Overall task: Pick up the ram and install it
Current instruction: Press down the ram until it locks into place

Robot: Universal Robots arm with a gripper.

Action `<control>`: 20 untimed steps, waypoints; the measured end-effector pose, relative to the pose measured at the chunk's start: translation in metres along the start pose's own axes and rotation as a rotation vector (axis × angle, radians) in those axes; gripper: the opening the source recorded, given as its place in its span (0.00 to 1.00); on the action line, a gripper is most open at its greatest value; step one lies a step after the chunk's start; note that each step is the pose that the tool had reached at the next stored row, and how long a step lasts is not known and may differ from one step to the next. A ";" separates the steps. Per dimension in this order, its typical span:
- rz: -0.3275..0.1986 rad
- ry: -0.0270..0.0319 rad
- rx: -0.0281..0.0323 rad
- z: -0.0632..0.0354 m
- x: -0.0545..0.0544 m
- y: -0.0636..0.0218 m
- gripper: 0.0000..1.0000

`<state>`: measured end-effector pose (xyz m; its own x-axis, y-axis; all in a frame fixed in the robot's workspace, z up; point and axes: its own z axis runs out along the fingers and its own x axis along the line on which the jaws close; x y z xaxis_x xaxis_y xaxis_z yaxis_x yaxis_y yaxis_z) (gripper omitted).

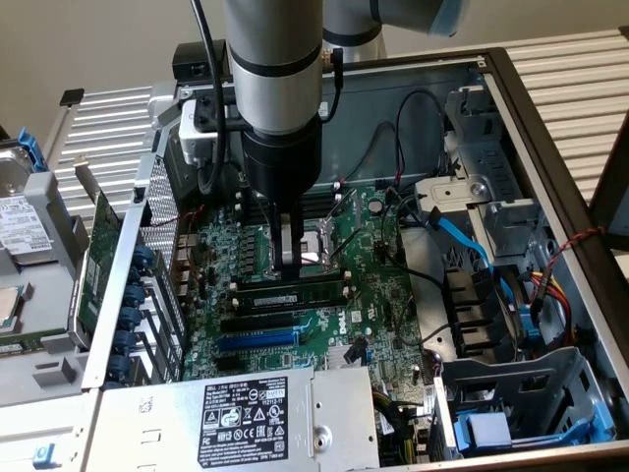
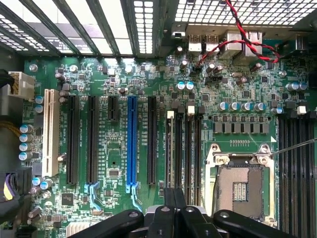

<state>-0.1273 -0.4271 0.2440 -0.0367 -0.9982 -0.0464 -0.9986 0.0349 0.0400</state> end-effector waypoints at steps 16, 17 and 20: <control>0.132 -0.0055 0.0060 -0.0001 0.000 0.0000 0.11; 0.148 -0.0060 0.0066 -0.0001 0.000 0.0000 0.11; 0.194 -0.0079 0.0089 0.0000 0.000 0.0000 0.11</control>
<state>-0.1273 -0.4272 0.2441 -0.2292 -0.9723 -0.0465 -0.9730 0.2274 0.0402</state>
